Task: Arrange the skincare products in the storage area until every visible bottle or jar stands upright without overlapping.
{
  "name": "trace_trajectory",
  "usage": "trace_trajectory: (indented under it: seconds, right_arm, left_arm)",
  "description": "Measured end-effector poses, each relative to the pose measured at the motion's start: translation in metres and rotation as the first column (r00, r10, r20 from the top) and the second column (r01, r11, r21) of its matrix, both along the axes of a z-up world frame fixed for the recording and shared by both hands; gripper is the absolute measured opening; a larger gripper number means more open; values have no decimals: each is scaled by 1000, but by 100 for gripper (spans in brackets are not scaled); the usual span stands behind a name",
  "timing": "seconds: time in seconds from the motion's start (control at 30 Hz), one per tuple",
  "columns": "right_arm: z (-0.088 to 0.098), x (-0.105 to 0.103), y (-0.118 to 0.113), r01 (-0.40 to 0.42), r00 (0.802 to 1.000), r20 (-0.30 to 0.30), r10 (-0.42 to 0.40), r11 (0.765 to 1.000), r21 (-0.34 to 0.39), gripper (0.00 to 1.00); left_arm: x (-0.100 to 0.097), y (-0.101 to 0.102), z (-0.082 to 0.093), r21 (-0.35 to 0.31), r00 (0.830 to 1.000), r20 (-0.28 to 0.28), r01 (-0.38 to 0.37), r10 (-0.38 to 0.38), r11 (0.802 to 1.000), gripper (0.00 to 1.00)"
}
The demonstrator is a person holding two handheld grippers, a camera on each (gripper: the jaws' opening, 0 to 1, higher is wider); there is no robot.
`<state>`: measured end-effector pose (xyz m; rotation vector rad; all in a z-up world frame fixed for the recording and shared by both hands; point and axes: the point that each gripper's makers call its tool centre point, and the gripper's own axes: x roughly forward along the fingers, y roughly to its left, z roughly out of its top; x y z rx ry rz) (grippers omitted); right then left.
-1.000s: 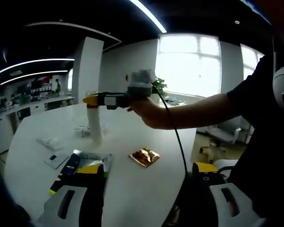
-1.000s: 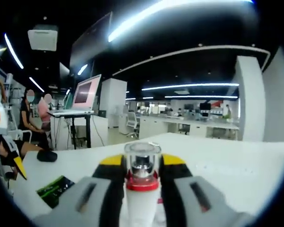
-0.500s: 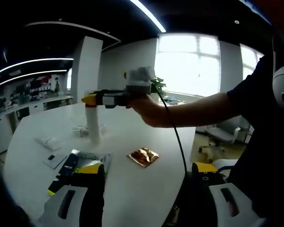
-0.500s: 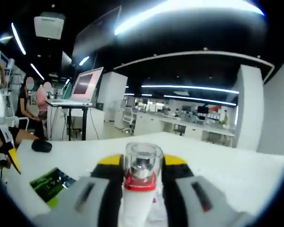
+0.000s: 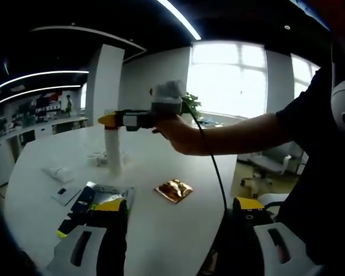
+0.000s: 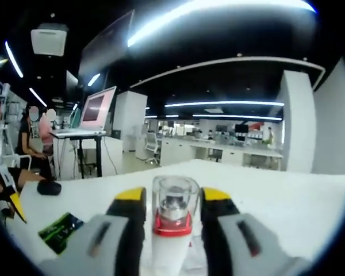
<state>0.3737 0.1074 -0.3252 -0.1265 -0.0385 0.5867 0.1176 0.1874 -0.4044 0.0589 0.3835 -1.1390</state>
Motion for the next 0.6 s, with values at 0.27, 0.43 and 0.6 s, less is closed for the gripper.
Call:
trace_trajectory:
  seconds: [0.27,0.43,0.6]
  right_arm:
    - [0,2,-8,26,1000,-8,-26,999,33,32]
    - [0,0,-3,22,1000,-8,-22,999,29,30]
    - [0,-3,-2,38,999,-30,-37,997,66,29]
  left_arm:
    - [0,3,-1,-1,1000,-2,-2,2,1000,76]
    - [1,3,-2,-4,1000,-3,-3,3,1000,76]
    - [0,2,-3,-4,1000,-4,3,-3,1000,75]
